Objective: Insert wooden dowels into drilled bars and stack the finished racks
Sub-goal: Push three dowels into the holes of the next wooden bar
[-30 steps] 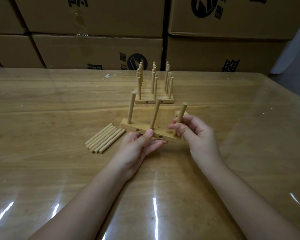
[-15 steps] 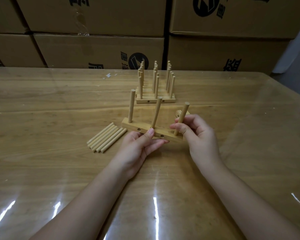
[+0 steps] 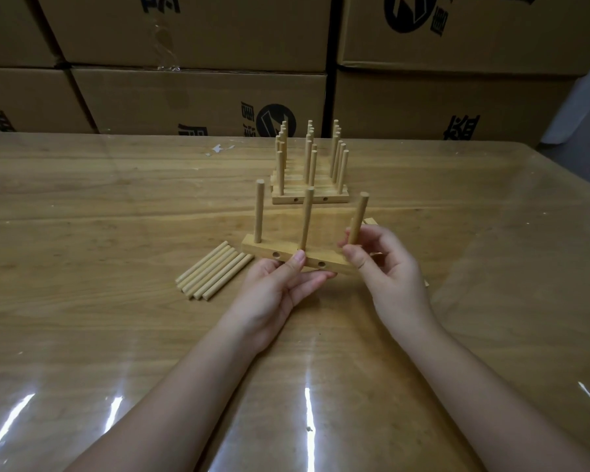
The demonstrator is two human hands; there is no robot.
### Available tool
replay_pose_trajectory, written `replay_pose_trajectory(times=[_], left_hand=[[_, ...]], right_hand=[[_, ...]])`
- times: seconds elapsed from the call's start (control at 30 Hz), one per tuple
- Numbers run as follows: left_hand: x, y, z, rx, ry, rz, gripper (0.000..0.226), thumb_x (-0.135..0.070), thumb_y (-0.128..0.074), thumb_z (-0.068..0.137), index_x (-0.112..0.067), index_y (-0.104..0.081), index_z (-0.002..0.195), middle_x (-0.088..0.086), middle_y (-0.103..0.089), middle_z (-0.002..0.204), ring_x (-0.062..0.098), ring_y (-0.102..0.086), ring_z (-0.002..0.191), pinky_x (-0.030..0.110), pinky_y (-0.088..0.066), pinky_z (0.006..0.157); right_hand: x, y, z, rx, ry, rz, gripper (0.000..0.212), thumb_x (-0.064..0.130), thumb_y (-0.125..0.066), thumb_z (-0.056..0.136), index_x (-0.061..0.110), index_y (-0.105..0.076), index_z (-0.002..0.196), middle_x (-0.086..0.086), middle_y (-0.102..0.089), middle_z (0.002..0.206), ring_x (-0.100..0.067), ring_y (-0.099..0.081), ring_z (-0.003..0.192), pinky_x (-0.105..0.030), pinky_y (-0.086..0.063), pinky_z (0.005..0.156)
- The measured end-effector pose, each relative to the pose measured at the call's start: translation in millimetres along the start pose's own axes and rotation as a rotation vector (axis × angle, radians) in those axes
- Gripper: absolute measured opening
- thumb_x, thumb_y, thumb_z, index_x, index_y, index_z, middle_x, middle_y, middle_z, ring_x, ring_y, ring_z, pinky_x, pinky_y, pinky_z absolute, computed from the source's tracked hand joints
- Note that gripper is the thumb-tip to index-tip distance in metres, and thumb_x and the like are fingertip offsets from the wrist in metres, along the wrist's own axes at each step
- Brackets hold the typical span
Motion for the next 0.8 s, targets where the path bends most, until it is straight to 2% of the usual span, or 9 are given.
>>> replay_pose_trajectory(times=[0.1, 0.2, 0.27, 0.33, 0.4, 0.47, 0.57, 0.7, 0.8], left_hand=[[-0.8, 1.3, 0.4, 0.005, -0.004, -0.038, 0.036, -0.014, -0.058, 0.081, 0.008, -0.059, 0.109, 0.022, -0.070, 0.104, 0.026, -0.071, 0.090, 0.023, -0.057, 0.074], [-1.0, 2.1, 0.9, 0.003, 0.000, -0.056, 0.038, -0.015, -0.059, 0.081, 0.008, -0.058, 0.111, 0.022, -0.070, 0.105, 0.027, -0.071, 0.093, 0.023, -0.057, 0.074], [-1.0, 2.4, 1.1, 0.001, 0.001, -0.068, 0.038, -0.014, -0.059, 0.081, 0.009, -0.058, 0.111, 0.023, -0.070, 0.105, 0.028, -0.071, 0.093, 0.024, -0.057, 0.074], [-1.4, 2.7, 0.9, 0.005, 0.005, -0.080, 0.037, -0.014, -0.059, 0.081, 0.009, -0.058, 0.110, 0.024, -0.069, 0.105, 0.027, -0.071, 0.093, 0.024, -0.057, 0.074], [-1.6, 2.6, 0.8, 0.006, 0.016, -0.087, 0.037, -0.013, -0.059, 0.080, 0.009, -0.059, 0.109, 0.025, -0.069, 0.105, 0.027, -0.071, 0.092, 0.023, -0.057, 0.073], [-1.3, 2.0, 1.2, 0.007, 0.027, -0.080, 0.038, -0.014, -0.058, 0.081, 0.011, -0.058, 0.110, 0.026, -0.069, 0.105, 0.026, -0.071, 0.091, 0.023, -0.058, 0.073], [-0.6, 0.6, 1.2, 0.037, 0.028, -0.038, 0.041, -0.015, -0.056, 0.084, 0.012, -0.055, 0.115, 0.026, -0.068, 0.108, 0.024, -0.071, 0.091, 0.023, -0.057, 0.075], [0.0, -0.2, 1.1, 0.068, 0.035, -0.007, 0.040, -0.016, -0.054, 0.086, 0.011, -0.056, 0.115, 0.023, -0.069, 0.106, 0.022, -0.071, 0.092, 0.022, -0.057, 0.076], [0.2, -0.2, 1.2, 0.064, 0.036, -0.007, 0.041, -0.016, -0.055, 0.085, 0.013, -0.056, 0.115, 0.024, -0.069, 0.105, 0.023, -0.071, 0.091, 0.021, -0.057, 0.074]], right_hand=[[-3.9, -0.4, 1.5, -0.002, -0.014, -0.078, 0.020, 0.016, -0.061, 0.087, 0.026, -0.062, 0.104, 0.003, -0.061, 0.107, -0.010, -0.056, 0.099, -0.024, -0.045, 0.087], [-4.3, 0.7, 2.3, 0.008, -0.034, -0.069, 0.024, 0.013, -0.060, 0.088, 0.037, -0.059, 0.095, 0.009, -0.060, 0.104, -0.001, -0.057, 0.096, -0.016, -0.044, 0.083], [-6.1, 2.0, 2.7, 0.026, -0.080, -0.022, 0.020, 0.015, -0.058, 0.090, 0.034, -0.061, 0.096, 0.006, -0.064, 0.104, 0.001, -0.060, 0.092, -0.014, -0.045, 0.080], [-7.1, 1.1, 2.3, 0.072, -0.132, 0.030, 0.015, 0.021, -0.055, 0.091, 0.029, -0.062, 0.101, 0.004, -0.066, 0.104, -0.006, -0.064, 0.087, -0.021, -0.051, 0.074], [-5.6, -2.3, 1.2, 0.124, -0.194, 0.155, 0.020, 0.029, -0.053, 0.088, 0.027, -0.061, 0.105, 0.004, -0.066, 0.104, -0.012, -0.066, 0.071, -0.023, -0.052, 0.060], [-3.2, -4.3, 0.7, 0.149, -0.226, 0.262, 0.027, 0.034, -0.052, 0.084, 0.028, -0.061, 0.108, 0.005, -0.067, 0.101, -0.013, -0.062, 0.061, -0.021, -0.049, 0.052], [-1.0, -4.8, 0.3, 0.141, -0.240, 0.324, 0.027, 0.038, -0.052, 0.083, 0.028, -0.065, 0.104, 0.005, -0.068, 0.094, -0.013, -0.057, 0.058, -0.022, -0.046, 0.050], [-0.4, -4.3, -1.0, 0.092, -0.269, 0.337, 0.029, 0.039, -0.054, 0.082, 0.017, -0.067, 0.095, 0.003, -0.069, 0.091, -0.012, -0.053, 0.052, -0.021, -0.043, 0.047], [0.1, -4.3, -0.5, 0.102, -0.262, 0.307, 0.029, 0.038, -0.052, 0.083, 0.013, -0.065, 0.093, 0.007, -0.065, 0.075, -0.011, -0.053, 0.052, -0.020, -0.042, 0.047]])
Point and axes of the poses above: each hand's wrist, its own z-axis towards the middle knuckle, its own y-axis out of the back of the hand, x = y × z, the point moved 2 cm from there along z, towards the middle knuckle
